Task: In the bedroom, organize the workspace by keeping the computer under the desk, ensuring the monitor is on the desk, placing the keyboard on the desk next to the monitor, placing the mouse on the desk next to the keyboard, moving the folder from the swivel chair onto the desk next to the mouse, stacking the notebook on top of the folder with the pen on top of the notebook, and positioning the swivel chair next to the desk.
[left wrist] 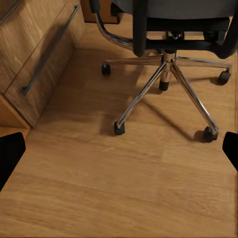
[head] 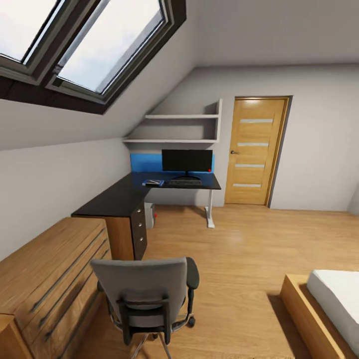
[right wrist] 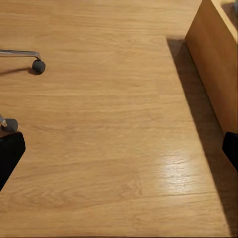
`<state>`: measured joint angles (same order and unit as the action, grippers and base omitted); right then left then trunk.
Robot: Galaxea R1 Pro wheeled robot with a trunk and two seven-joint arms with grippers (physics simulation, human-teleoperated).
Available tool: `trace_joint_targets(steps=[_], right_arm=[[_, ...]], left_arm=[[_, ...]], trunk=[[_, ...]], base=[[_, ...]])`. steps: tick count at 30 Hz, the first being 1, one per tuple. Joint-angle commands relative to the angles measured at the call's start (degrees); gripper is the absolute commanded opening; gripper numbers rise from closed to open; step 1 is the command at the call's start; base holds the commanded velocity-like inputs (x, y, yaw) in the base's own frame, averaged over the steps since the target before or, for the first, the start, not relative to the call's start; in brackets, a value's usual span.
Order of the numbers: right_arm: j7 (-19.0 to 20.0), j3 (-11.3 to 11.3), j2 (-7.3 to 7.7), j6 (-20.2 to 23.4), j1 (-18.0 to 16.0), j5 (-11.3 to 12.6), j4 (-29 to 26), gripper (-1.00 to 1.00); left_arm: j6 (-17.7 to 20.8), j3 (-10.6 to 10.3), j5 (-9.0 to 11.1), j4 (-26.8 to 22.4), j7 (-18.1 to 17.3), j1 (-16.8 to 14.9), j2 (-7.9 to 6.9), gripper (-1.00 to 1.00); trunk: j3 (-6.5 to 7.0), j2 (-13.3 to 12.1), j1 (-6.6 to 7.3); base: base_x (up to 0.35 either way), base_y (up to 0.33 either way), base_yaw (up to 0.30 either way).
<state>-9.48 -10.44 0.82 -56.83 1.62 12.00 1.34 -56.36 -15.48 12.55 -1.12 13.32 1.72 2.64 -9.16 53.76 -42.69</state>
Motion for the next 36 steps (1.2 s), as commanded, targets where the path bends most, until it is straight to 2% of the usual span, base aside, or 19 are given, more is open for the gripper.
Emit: trace_joint_targets(steps=[1, 8, 22, 36], right_arm=[[-0.19, -0.51, -0.01, 0.02, -0.04, 0.35, 0.07, 1.0], [-0.19, -0.54, -0.03, 2.23, -0.04, 0.39, 0.0, 1.0], [-0.19, -0.57, -0.03, 2.62, -0.04, 0.33, -0.02, 1.0], [-0.32, -0.63, -0.03, 4.96, -0.04, 0.22, -0.02, 1.0]], left_arm=[[-0.07, -0.51, 0.45, -0.11, 0.19, 0.03, 0.0, 1.0], [-0.07, -0.51, 0.45, -0.11, 0.2, 0.03, 0.0, 1.0], [-0.07, -0.51, 0.45, -0.11, 0.38, 0.03, 0.0, 1.0], [-0.07, -0.48, 0.45, -0.11, 0.39, 0.03, 0.02, 1.0]], trunk=[[-0.11, 0.04, -0.01], [-0.37, 0.04, -0.01], [-0.41, 0.04, -0.01], [-0.41, 0.04, -0.01]], base=[[0.0, 0.0, -0.24], [0.0, 0.0, -0.133], [0.0, 0.0, -0.008], [0.0, 0.0, 0.0]])
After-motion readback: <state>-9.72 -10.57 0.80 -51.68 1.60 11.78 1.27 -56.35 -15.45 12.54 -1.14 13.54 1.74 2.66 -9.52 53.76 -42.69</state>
